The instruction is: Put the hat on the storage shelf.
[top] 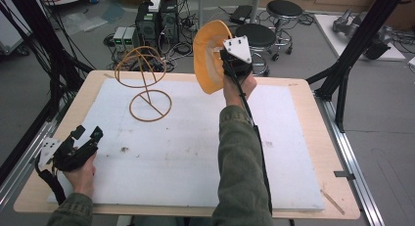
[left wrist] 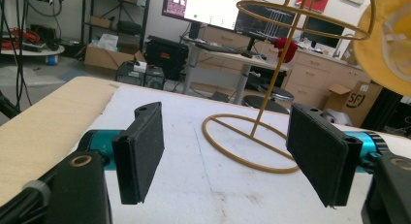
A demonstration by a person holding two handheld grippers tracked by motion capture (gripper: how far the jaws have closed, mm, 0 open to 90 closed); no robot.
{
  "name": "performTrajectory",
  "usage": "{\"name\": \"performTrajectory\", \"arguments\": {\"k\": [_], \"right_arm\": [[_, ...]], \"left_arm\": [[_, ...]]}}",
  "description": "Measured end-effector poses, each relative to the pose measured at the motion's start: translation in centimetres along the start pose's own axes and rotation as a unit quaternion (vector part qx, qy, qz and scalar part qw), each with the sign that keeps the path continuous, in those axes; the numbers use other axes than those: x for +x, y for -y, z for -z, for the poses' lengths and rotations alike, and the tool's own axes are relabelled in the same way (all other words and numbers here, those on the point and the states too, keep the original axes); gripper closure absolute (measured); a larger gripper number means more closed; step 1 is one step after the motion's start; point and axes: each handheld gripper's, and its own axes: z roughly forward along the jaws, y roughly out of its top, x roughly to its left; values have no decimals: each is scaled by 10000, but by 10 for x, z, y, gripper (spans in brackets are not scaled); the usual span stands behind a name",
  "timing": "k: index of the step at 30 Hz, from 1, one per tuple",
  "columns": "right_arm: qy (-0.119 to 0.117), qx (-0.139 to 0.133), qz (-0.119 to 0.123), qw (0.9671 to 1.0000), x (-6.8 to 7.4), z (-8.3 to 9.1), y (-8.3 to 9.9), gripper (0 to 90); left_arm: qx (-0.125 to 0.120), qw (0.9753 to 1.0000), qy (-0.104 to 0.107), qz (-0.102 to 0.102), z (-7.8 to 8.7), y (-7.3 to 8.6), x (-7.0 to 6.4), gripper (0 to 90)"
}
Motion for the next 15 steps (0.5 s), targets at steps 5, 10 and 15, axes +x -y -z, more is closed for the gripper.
{"name": "performTrajectory", "arguments": {"k": [5, 10, 15], "right_arm": [[-109, 50, 85, 9999, 16, -9, -4, 872], [-243, 9, 160, 9996, 36, -16, -10, 871], [-520, 66, 265, 9983, 61, -21, -11, 871]], "left_arm": [[-24, 10000, -42, -32, 1, -1, 1, 299], [-54, 9994, -70, -339, 4, -4, -1, 299], [-51, 9990, -40, -441, 5, -4, -4, 299]]}}
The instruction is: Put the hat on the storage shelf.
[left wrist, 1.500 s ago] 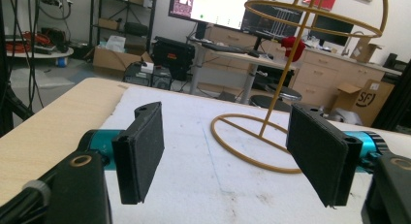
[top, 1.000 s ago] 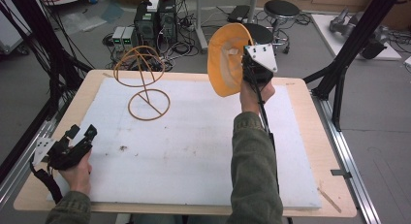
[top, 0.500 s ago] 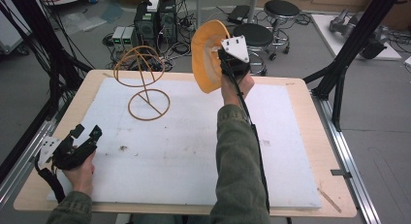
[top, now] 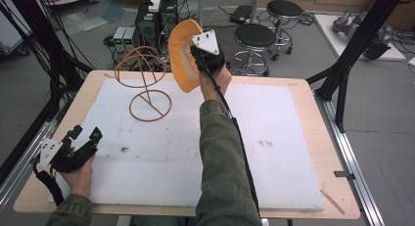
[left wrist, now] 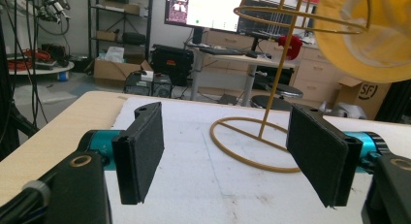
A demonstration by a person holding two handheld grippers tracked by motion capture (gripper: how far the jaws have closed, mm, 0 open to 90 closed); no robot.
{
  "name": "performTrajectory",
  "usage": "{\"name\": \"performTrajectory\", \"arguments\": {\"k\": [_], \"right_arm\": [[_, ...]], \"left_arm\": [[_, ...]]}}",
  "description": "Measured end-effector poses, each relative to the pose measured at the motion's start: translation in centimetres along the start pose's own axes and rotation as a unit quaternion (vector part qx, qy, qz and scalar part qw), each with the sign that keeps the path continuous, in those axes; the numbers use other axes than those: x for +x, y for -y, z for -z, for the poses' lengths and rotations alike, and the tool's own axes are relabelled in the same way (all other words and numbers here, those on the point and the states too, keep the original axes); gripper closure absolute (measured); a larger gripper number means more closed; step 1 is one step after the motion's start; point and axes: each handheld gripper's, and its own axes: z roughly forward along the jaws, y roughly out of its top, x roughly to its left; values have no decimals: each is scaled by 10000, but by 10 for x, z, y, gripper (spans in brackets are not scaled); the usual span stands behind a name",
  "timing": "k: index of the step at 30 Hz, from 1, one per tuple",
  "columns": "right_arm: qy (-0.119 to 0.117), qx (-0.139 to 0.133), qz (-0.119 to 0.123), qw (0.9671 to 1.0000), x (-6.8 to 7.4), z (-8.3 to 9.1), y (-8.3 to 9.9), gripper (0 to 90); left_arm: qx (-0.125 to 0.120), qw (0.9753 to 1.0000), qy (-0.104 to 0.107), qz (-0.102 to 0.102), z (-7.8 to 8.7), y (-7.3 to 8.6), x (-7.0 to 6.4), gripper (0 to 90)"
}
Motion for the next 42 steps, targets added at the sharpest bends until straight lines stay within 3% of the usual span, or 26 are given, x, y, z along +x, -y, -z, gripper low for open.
{"name": "performTrajectory", "arguments": {"k": [9, 13, 23, 25, 26, 27, 28, 29, 30, 32, 37, 39, 42], "right_arm": [[-249, -22, 147, 9996, 33, -10, -10, 871], [-415, -68, 47, 9991, 44, -12, -17, 871], [-894, -244, 180, 9955, 85, -8, -48, 870], [-1064, -236, 283, 9936, 98, -6, -53, 870], [-1258, -275, 414, 9908, 113, -4, -56, 870], [-1258, -275, 414, 9908, 113, -4, -56, 870], [-1354, -273, 448, 9894, 121, -3, -57, 869], [-1537, -221, 455, 9868, 138, 0, -57, 869], [-1537, -221, 455, 9868, 138, 0, -57, 869], [-1770, -204, 513, 9827, 157, 3, -56, 869], [-2093, -152, 561, 9761, 191, 8, -48, 868], [-2153, -160, 489, 9752, 205, 13, -42, 869], [-2194, -199, 348, 9748, 208, 16, -37, 869]], "left_arm": [[5, 10000, 6, 75, 1, 0, 2, 299], [5, 10000, -6, 90, 1, 0, 4, 299], [-73, 9999, -48, 75, 3, -1, 3, 300], [-84, 9999, -42, 85, 2, -1, 3, 300], [-86, 9999, -43, 89, 3, -1, 4, 300], [-83, 9999, -43, 94, 3, -1, 4, 300], [-89, 9999, -44, 110, 3, -1, 4, 300], [-89, 9999, -46, 115, 3, -1, 4, 301], [-76, 9999, -43, 109, 3, -1, 4, 301], [-80, 9999, -41, 113, 3, -1, 4, 303], [-99, 9999, -28, 118, 4, -1, 5, 304], [-92, 9999, -37, 125, 4, -1, 5, 303], [-111, 9998, -47, 144, 6, -1, 6, 303]]}}
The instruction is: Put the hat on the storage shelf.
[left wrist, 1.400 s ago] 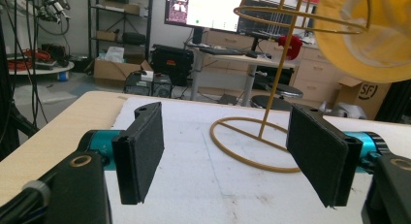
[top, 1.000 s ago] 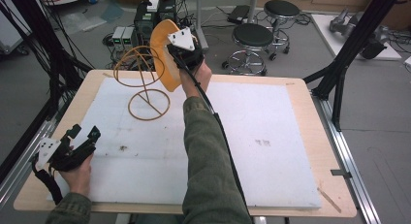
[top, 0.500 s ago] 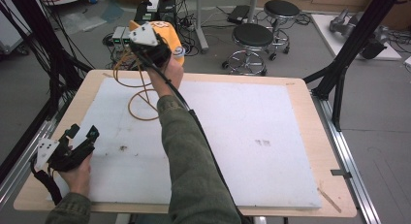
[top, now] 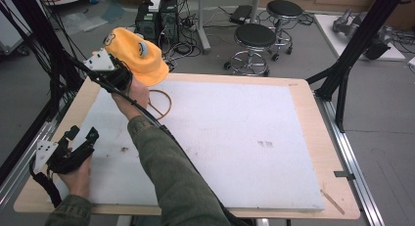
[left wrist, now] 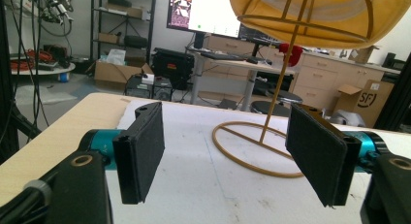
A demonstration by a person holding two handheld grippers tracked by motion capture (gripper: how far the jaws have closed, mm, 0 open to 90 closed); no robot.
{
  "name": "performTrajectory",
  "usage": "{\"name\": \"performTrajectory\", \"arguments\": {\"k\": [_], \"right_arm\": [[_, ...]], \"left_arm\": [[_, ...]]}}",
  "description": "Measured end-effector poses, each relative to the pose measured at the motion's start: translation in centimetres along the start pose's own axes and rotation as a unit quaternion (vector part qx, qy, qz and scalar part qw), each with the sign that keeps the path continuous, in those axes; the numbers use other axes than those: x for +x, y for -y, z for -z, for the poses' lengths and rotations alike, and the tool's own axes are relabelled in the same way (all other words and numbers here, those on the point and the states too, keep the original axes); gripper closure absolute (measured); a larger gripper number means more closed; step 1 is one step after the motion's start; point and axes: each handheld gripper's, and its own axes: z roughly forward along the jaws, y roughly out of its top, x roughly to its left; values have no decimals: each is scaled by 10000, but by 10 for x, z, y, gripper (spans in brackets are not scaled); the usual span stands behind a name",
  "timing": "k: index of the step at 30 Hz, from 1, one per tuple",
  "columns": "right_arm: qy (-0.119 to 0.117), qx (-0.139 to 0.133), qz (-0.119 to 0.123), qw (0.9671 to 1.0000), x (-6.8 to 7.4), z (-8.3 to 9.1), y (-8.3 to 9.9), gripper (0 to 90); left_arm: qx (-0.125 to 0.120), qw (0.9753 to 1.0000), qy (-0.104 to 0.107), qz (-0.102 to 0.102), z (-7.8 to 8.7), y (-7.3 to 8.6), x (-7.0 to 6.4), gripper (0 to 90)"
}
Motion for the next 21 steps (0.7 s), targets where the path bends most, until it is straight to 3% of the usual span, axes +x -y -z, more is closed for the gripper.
{"name": "performTrajectory", "arguments": {"k": [1, 8, 10, 13, 18, 21], "right_arm": [[-52, -22, -221, 9997, 2, 1, 6, 869], [-169, -36, -570, 9982, 4, 3, 22, 867], [-247, 2, -792, 9966, 4, 2, 26, 866], [-259, 111, -736, 9969, 7, 0, 32, 864], [-316, 251, -1062, 9935, 6, -3, 43, 863], [-368, 369, -1093, 9926, 7, -5, 51, 863]], "left_arm": [[0, 10000, -3, 2, 0, 0, 0, 303], [35, 10000, -24, -16, 2, 0, 1, 303], [52, 10000, -24, -14, 2, 0, 0, 303], [44, 10000, -6, -10, 2, 0, 0, 303], [58, 10000, 4, 35, 1, 1, 1, 304], [67, 10000, 3, 38, 1, 1, 1, 303]]}}
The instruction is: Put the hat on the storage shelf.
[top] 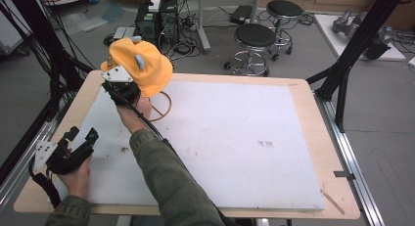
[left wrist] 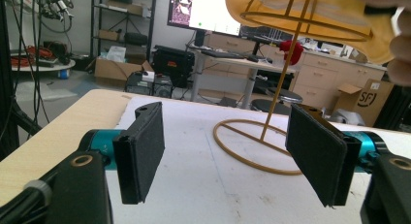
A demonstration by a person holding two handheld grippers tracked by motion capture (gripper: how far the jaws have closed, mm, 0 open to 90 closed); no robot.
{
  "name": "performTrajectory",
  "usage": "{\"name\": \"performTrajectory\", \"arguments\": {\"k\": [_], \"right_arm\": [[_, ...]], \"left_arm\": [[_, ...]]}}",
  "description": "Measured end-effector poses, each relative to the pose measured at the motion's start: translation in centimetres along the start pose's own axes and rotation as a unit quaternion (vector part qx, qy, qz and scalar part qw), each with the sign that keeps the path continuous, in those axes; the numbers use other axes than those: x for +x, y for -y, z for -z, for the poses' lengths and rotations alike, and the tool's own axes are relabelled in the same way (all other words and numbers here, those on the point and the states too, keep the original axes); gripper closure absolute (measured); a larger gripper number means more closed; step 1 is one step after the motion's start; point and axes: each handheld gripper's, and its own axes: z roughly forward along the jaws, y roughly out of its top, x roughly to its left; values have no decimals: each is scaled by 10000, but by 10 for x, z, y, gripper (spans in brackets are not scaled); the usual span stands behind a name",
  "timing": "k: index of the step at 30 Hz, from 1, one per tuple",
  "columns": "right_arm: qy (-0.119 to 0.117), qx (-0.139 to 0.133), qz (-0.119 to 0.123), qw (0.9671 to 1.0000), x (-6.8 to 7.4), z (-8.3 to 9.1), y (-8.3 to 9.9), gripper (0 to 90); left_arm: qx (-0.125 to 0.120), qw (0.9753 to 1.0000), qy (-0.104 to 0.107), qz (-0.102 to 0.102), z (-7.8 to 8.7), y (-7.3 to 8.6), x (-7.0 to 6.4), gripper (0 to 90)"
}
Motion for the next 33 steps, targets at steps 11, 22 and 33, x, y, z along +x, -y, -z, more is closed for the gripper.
{"name": "performTrajectory", "arguments": {"k": [11, 22, 33], "right_arm": [[-44, 87, -25, 9999, 1, 1, 8, 844], [-137, 46, -54, 9999, 1, 1, 7, 700], [-533, -339, 121, 9979, 4, 10, -1, 528]], "left_arm": [[-1, 10000, 4, -12, 0, 0, 0, 303], [-17, 10000, -25, 2, 1, 0, 2, 303], [-12, 10000, -43, -29, 1, 0, 2, 303]]}}
